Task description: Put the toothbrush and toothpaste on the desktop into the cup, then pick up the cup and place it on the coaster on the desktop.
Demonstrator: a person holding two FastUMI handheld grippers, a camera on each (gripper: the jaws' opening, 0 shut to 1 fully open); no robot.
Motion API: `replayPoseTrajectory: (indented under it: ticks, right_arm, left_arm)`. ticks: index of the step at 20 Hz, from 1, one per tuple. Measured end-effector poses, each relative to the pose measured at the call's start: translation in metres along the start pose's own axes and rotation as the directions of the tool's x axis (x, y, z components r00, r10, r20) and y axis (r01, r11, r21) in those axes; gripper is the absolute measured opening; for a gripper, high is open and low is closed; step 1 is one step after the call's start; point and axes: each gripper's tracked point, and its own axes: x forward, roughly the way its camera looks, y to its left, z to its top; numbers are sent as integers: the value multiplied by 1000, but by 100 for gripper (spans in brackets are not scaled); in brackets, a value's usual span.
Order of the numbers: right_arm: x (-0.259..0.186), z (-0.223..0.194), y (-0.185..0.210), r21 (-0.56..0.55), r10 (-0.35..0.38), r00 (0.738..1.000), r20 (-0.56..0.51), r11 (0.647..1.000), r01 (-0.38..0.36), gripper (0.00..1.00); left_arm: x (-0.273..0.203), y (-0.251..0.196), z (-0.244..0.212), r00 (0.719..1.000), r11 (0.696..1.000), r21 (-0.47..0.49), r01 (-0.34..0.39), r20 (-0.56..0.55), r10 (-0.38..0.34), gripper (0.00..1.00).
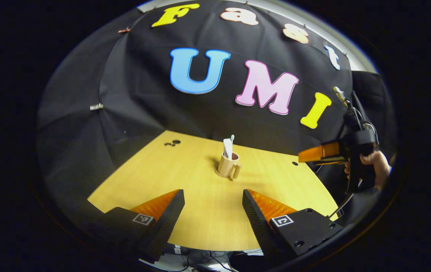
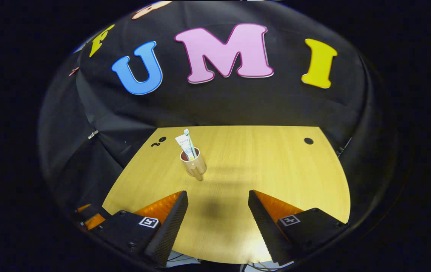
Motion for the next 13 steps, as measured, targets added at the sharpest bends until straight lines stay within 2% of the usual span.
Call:
replayPoseTrajectory:
  ticks: [3, 5, 8, 13]
  right_arm:
    - [-51, -19, -2, 56, -61, 991, 115, 997, 55, 98]
    - [-77, -33, -1, 70, -103, 978, 184, 993, 91, 99]
    - [-110, -52, -2, 48, -149, 960, 237, 989, 141, 98]
    - [-129, -68, 1, 78, -159, 943, 291, 987, 142, 99]
  left_arm:
    - [-18, -9, 31, 992, 996, 89, -22, 125, 11, 98]
    - [-29, -21, 41, 983, 992, 125, -12, 184, -11, 98]
    - [-37, -43, 46, 976, 990, 135, 30, 208, -58, 98]
    - [-40, -58, 39, 976, 987, 147, 61, 196, -90, 98]
